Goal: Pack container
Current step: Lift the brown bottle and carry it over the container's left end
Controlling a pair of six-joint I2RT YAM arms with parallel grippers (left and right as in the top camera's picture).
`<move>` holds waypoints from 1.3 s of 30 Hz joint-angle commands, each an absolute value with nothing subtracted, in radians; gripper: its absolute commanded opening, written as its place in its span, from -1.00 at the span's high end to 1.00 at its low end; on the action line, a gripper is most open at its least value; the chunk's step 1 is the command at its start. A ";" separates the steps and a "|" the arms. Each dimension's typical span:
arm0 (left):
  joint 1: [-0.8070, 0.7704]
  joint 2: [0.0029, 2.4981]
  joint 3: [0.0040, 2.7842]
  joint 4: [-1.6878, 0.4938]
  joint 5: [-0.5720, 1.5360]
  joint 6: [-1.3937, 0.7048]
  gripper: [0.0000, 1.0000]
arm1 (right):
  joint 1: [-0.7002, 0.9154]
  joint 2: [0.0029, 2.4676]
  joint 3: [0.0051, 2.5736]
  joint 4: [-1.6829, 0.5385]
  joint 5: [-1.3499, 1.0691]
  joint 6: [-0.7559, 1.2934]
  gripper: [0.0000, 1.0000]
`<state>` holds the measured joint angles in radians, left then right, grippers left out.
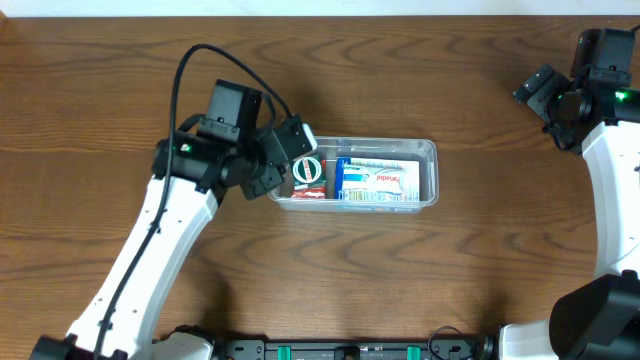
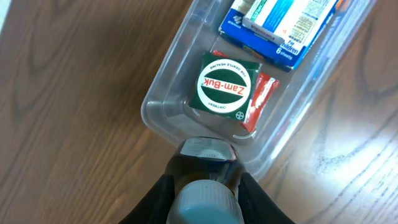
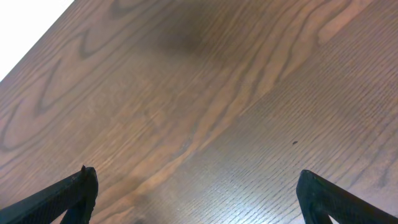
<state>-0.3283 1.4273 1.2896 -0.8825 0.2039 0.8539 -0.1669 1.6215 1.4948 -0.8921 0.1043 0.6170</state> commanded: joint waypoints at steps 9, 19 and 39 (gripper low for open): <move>-0.327 1.498 1.312 -0.790 0.201 0.890 0.88 | -0.171 1.622 1.497 -0.891 0.107 0.608 -0.99; -0.327 1.498 1.312 -0.788 0.201 0.891 0.88 | -0.171 1.622 1.497 -0.891 0.108 0.608 -0.98; -0.327 1.529 1.267 -0.787 0.201 0.890 0.88 | -0.171 1.622 1.497 -0.891 0.108 0.609 -0.99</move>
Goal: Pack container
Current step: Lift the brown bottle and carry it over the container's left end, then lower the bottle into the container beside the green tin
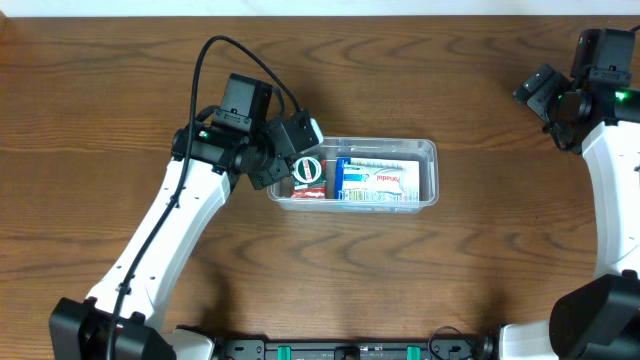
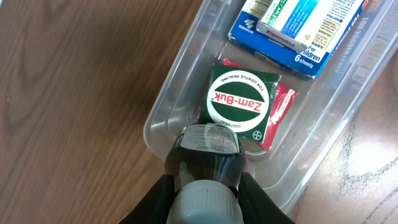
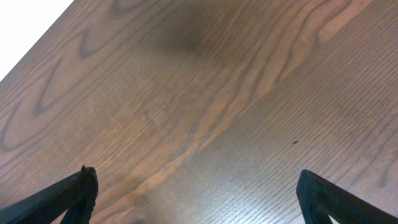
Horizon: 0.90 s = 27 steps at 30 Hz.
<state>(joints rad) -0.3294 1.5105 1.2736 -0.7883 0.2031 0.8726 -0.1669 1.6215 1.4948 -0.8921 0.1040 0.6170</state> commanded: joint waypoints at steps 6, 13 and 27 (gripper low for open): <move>-0.327 1.584 1.267 -0.787 0.201 0.890 0.88 | -0.171 1.622 1.497 -0.891 0.108 0.608 -0.99; -0.327 1.649 1.267 -0.779 0.201 0.890 0.88 | -0.171 1.622 1.497 -0.891 0.108 0.609 -0.98; -0.327 1.644 1.276 -0.705 0.175 0.924 0.88 | -0.171 1.622 1.497 -0.891 0.108 0.608 -0.98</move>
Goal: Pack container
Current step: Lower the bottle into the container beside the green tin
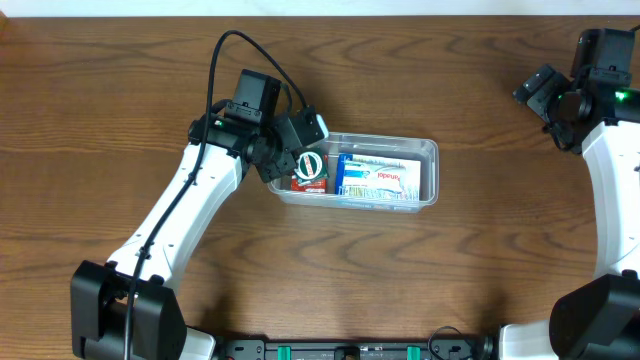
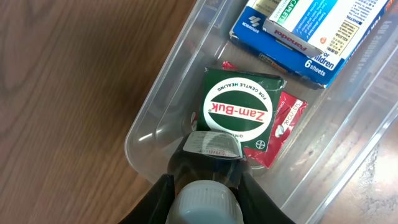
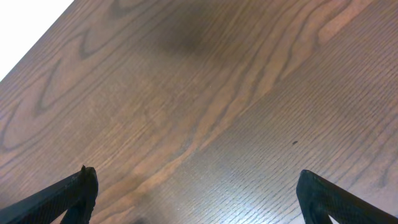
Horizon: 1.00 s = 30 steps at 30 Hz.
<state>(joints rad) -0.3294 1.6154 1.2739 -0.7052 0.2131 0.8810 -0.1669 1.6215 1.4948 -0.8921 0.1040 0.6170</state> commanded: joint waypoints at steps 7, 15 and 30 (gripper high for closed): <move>-0.327 1.592 1.276 -0.704 0.144 1.023 0.88 | -0.171 1.622 1.497 -0.891 0.108 0.609 -0.99; -0.338 1.528 1.277 -0.686 0.145 1.096 0.88 | -0.171 1.622 1.497 -0.891 0.108 0.609 -0.99; -0.374 1.517 1.275 -0.704 0.145 1.096 0.88 | -0.171 1.622 1.497 -0.891 0.108 0.608 -0.98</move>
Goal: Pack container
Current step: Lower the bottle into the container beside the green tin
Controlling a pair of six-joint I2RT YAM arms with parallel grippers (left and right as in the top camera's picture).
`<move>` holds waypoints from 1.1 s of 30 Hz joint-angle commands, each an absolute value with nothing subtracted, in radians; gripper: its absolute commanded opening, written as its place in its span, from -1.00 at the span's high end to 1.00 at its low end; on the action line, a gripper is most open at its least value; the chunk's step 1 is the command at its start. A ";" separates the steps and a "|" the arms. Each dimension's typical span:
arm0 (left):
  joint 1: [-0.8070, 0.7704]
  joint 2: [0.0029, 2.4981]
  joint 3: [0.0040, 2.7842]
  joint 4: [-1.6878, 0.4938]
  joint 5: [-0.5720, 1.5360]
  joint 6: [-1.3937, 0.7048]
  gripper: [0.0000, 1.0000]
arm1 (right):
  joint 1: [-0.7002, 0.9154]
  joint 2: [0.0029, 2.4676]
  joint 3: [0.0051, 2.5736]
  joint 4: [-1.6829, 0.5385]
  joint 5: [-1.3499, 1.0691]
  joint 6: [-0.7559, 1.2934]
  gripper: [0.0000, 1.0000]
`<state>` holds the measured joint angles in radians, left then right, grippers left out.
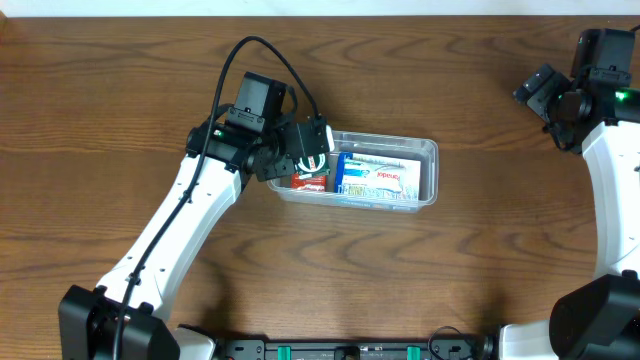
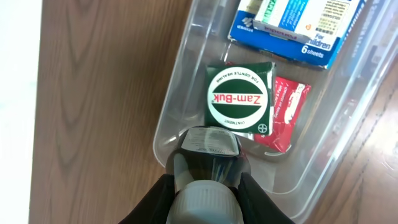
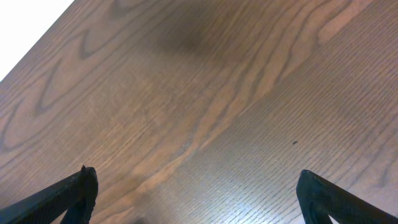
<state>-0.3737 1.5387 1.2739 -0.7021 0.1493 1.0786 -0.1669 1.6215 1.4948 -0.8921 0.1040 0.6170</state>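
A clear plastic container (image 1: 430, 150) lies mid-table; in the left wrist view its left end wall (image 2: 163, 134) is below me. Inside it are a green Zam-Buk box (image 2: 239, 98), a red packet (image 2: 285, 113) and a blue box of sheets (image 2: 283, 34), the same blue box (image 1: 375, 177) showing from overhead. My left gripper (image 2: 207, 186) is shut on a small dark bottle with a white cap (image 2: 207, 162), held over the container's left end. My right gripper (image 3: 196, 199) stands open over bare table at the far right.
Brown wooden table (image 1: 480, 280) all round the container. A black cable (image 1: 235, 70) loops from the left arm. The right arm (image 1: 610, 150) stands along the right edge, far from the container.
My left gripper with the bottle has shifted a little right, further over the container's left end, and the wrist view is turned. The right arm has not moved.
My left gripper held the bottle just outside the container's left end wall. At each later moment it stood a bit farther back and right, nearer the Zam-Buk box, the bottle still gripped. The right gripper stayed open and still throughout.
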 commanded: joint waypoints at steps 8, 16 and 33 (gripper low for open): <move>-0.374 1.531 1.274 -0.705 0.144 1.097 0.88 | -0.171 1.622 1.497 -0.891 0.108 0.609 -0.98; -0.374 1.573 1.274 -0.705 0.091 1.096 0.88 | -0.171 1.622 1.497 -0.891 0.108 0.609 -0.99; -0.374 1.662 1.274 -0.705 0.050 1.097 0.88 | -0.171 1.622 1.497 -0.891 0.108 0.609 -0.99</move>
<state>-0.3752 1.6447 1.2739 -0.7055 0.0864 1.0790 -0.1669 1.6215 1.4948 -0.8921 0.1040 0.6170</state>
